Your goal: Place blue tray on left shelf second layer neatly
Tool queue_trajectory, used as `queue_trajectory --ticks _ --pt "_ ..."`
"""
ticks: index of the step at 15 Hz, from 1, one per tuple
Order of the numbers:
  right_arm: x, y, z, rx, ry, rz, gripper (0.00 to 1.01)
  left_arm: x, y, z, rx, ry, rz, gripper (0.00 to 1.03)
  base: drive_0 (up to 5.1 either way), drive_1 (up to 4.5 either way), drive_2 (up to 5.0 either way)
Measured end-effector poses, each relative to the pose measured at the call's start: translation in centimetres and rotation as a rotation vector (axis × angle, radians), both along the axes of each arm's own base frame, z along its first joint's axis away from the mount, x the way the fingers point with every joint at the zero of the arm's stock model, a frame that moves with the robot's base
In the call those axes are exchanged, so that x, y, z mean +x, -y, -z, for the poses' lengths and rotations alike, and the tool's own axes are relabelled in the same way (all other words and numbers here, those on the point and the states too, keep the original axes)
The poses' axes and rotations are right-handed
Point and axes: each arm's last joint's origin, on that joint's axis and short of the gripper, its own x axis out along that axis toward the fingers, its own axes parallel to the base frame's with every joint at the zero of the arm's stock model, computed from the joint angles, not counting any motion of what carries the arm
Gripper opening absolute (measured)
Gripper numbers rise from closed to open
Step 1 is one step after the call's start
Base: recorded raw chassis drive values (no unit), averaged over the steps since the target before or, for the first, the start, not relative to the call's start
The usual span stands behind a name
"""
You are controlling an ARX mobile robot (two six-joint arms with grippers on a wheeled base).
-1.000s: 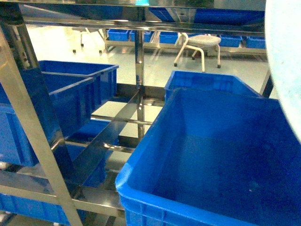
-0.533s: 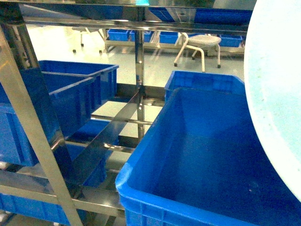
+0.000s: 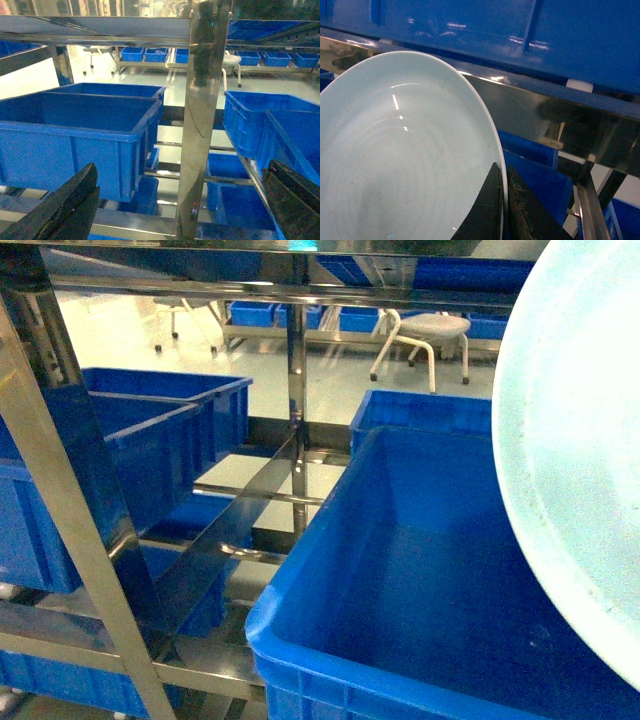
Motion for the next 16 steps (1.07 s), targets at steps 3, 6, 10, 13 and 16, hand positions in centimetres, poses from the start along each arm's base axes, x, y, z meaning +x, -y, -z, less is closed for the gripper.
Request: queue_trajectory --ticks 3,6,10,13,16 --pt "1.3 0.2 0.8 -0.014 -0.007 -0.007 0.02 0.0 0.0 0.0 0.0 0.0 0.0 0.98 0.0 0.0 0.0" --pt "2.4 0.5 1.7 -0.026 -0.014 -0.012 0.02 0.0 0.0 0.0 0.0 0.0 0.0 0.98 0.0 0.0 0.0" --pt "3.5 0.4 3.0 -0.052 -0.029 -0.033 0.02 0.0 0.0 0.0 0.0 0.0 0.0 0.98 0.0 0.0 0.0" --pt "4.0 -0.1 3.7 -0.063 -0.055 -0.049 0.02 0.0 0.0 0.0 0.0 0.0 0.0 0.98 0.0 0.0 0.0" --pt "4.0 -0.6 3.7 -0.072 -0.048 -0.06 0.02 0.0 0.0 0.0 0.0 0.0 0.0 0.98 0.0 0.0 0.0"
